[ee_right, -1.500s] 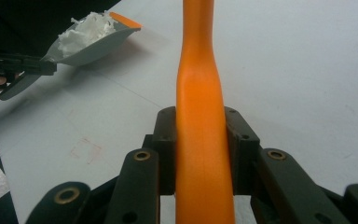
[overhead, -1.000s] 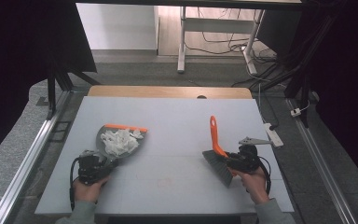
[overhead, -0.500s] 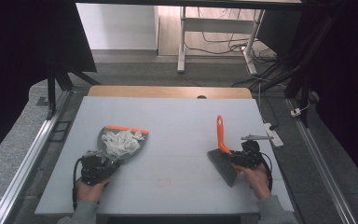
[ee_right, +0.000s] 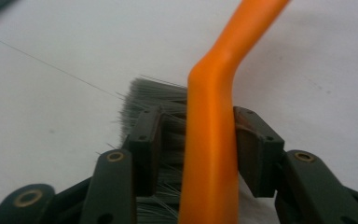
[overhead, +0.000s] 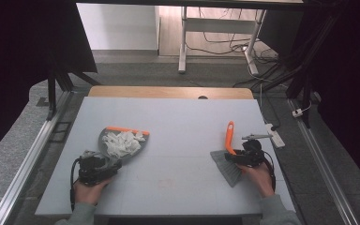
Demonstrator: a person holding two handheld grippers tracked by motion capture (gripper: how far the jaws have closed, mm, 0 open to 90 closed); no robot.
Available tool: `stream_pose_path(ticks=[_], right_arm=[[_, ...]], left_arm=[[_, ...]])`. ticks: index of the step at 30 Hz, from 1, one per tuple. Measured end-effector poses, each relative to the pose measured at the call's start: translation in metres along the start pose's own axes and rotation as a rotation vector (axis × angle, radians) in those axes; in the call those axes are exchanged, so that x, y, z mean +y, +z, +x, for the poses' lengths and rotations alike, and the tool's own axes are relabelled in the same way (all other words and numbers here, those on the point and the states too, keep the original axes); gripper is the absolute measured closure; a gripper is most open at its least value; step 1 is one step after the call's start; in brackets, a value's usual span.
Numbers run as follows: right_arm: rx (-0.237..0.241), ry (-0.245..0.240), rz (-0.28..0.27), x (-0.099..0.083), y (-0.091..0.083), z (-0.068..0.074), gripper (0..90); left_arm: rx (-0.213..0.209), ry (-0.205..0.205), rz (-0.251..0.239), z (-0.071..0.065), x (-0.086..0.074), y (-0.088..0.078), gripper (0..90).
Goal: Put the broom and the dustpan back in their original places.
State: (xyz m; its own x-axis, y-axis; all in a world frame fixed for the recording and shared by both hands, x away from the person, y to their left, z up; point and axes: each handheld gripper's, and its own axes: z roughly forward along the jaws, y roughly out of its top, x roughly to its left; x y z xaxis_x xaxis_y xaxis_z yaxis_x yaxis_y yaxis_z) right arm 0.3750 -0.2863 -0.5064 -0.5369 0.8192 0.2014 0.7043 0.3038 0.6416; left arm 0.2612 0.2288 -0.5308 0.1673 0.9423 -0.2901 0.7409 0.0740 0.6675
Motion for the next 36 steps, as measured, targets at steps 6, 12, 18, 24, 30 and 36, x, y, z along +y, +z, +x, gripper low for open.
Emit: stream_pose_path(ticks=[6, 12, 18, 24, 30, 36], right_arm=[[-0.059, -0.032, -0.017, 0.001, 0.000, 0.001, 56.8], [-0.057, -0.044, -0.023, 0.000, -0.002, 0.001, 54.7], [-0.065, -0.087, -0.052, -0.003, -0.011, 0.007, 52.7], [-0.059, -0.126, -0.081, -0.011, -0.021, 0.015, 52.3], [-0.029, -0.182, -0.112, -0.021, -0.027, 0.021, 52.4], [-0.015, -0.234, -0.146, -0.035, -0.034, 0.024, 52.7]], left_arm=[[0.005, 0.013, -0.016, 0.006, 0.001, -0.006, 26.9], [-0.001, 0.026, -0.023, 0.008, 0.001, -0.010, 26.9], [-0.017, 0.086, -0.033, 0.010, 0.004, -0.014, 28.0], [-0.054, 0.137, -0.044, 0.016, 0.008, -0.018, 29.1], [-0.117, 0.178, -0.011, 0.021, 0.010, -0.019, 30.2], [-0.185, 0.232, 0.021, 0.020, 0.010, -0.018, 30.6]])
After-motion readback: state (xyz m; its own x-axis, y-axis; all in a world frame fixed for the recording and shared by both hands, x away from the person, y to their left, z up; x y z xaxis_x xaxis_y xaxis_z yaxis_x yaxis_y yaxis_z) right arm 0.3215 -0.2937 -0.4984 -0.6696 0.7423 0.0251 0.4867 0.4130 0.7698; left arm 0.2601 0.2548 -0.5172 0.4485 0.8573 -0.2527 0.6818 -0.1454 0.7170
